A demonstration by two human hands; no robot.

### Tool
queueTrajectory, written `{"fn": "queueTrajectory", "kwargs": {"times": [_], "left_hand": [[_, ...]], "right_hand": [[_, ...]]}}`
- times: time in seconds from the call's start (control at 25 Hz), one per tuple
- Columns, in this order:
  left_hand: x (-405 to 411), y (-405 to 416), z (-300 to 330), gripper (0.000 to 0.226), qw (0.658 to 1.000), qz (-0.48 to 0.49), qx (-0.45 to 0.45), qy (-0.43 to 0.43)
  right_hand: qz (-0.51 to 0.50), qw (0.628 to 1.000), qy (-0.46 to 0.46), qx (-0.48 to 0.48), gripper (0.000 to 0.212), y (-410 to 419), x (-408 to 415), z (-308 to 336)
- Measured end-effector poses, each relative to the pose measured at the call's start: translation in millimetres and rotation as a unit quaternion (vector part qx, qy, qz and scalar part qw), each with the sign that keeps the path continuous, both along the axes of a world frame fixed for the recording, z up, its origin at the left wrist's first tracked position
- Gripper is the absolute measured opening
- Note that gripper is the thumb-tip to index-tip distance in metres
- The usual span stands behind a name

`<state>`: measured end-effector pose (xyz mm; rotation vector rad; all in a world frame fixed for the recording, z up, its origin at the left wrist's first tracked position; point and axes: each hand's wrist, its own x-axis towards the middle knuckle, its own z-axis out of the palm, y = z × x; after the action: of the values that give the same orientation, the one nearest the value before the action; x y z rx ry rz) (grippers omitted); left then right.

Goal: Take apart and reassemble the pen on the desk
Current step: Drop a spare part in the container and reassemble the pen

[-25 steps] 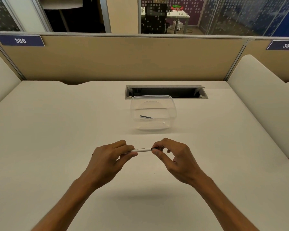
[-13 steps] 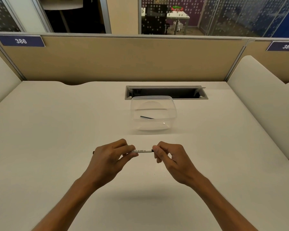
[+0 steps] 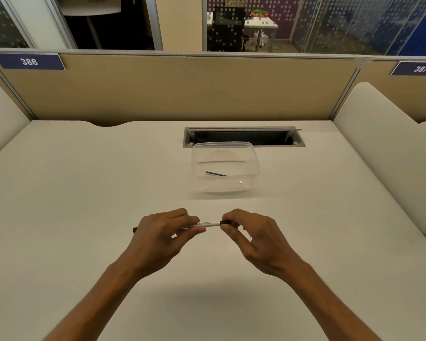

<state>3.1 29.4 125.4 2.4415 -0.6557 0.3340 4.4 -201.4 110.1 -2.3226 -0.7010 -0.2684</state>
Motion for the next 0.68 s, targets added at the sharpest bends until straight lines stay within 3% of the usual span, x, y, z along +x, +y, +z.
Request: {"fn": "queueTrajectory", "kwargs": {"times": [0.24,0.36,0.44,0.52,0.68], "left_hand": [[-1.3,-1.9,0.3,0.027,0.997,-0.016,0.021,-0.069],[-1.7,-3.1,0.0,0.026,0.994,-0.020,0.041,-0.100],[-0.7,-4.0,0.8,0.026,0.994,-0.017,0.036,-0.099],[0.3,-3.9,2.3,0.027,0.996,-0.014,0.027,-0.088],[1.2,-0.5,6.0,0.029,0.998,-0.002,0.013,-0.060]], "right_hand": [[0.018,0.988,0.122,0.097,0.026,2.2,0.4,2.7],[0.021,0.941,0.266,0.208,0.048,5.2,2.3,1.7],[0.014,0.918,0.311,0.247,0.053,7.0,3.6,2.5],[0.000,0.945,0.249,0.213,0.050,7.7,3.3,3.0],[-0.021,0.986,0.092,0.135,0.019,1.9,0.7,7.5]]}}
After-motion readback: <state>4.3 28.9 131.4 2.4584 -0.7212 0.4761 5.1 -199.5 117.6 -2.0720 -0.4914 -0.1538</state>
